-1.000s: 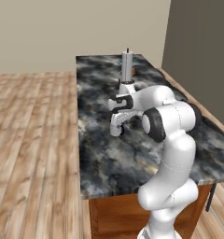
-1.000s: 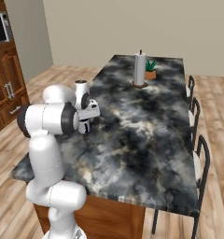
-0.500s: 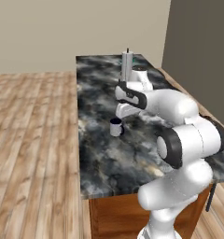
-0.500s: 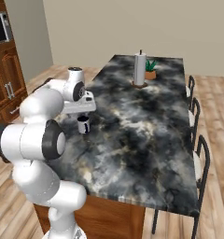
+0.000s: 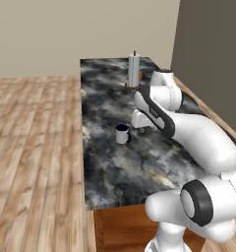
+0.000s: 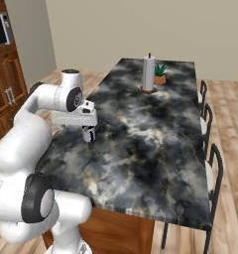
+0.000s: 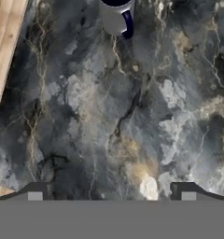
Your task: Clear the mugs and bowl far away from the sink.
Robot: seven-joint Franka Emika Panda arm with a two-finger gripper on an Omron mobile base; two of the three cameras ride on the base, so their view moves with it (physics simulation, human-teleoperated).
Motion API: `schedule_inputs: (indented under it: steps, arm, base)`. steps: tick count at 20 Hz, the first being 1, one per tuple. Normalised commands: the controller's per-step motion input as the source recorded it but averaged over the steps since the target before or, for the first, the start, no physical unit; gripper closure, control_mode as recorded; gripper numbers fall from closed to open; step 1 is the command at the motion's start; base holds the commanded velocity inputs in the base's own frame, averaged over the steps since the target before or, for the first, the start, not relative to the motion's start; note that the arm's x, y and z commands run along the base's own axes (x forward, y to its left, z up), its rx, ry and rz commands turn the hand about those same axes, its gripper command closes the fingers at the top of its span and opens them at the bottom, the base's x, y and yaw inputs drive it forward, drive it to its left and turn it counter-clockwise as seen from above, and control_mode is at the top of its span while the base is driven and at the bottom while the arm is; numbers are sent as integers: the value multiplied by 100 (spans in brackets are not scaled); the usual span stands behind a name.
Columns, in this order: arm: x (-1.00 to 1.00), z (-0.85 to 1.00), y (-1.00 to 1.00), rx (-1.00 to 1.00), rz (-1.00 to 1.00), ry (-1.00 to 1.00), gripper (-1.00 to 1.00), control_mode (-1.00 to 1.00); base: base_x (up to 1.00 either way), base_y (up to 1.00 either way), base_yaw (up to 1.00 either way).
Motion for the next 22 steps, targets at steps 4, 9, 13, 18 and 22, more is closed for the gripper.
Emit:
schedule_inputs:
  steps: [4, 9, 13, 18, 22]
  arm:
    - [-100, 79, -16, 5, -17, 1, -100, -100]
    - [-93, 50, 0, 1, -7, -28, -100, -100]
    - [-80, 14, 0, 0, -7, -25, -100, -100]
    - [-34, 17, 0, 0, -3, -11, -100, -100]
    - [-36, 23, 0, 0, -1, 2, -100, -100]
  base:
    - [0, 0, 0]
    - [0, 0, 0]
    - [0, 0, 0]
    - [0, 0, 0]
    - [0, 0, 0]
